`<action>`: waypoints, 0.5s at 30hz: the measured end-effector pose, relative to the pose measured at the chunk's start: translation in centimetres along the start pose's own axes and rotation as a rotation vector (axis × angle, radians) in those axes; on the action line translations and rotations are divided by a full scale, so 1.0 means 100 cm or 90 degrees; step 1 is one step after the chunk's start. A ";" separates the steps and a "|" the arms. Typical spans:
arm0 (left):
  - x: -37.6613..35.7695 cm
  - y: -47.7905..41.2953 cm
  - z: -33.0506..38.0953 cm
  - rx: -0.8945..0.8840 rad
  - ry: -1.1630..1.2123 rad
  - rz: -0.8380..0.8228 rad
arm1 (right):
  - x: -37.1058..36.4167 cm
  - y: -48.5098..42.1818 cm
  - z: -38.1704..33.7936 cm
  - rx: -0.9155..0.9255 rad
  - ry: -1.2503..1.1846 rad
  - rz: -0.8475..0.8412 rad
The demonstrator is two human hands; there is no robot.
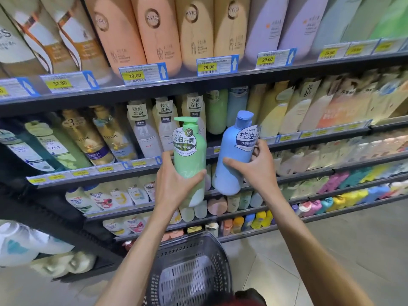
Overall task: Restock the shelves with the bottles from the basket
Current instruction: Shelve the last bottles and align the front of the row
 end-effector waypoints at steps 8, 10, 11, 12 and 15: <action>-0.013 -0.022 0.016 0.011 -0.008 0.032 | 0.012 -0.044 0.001 -0.010 0.020 0.004; -0.015 -0.026 0.019 0.015 -0.010 0.035 | 0.018 -0.055 0.002 -0.016 0.017 0.013; -0.016 -0.027 0.020 0.017 -0.011 0.041 | 0.021 -0.060 0.003 -0.018 0.016 0.016; -0.017 -0.028 0.021 0.020 -0.011 0.048 | 0.024 -0.065 0.004 -0.019 0.011 0.017; -0.020 -0.031 0.023 0.027 -0.004 0.059 | 0.032 -0.076 0.007 -0.017 -0.026 0.026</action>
Point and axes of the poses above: each hand's wrist, its own y-axis away from the middle knuckle, its own x-axis out of the back of the hand, z = x × y, the point moved 6 cm from there along -y, towards the middle knuckle, and after that the axes turned 12 degrees about -y, right-handed, at the moved point
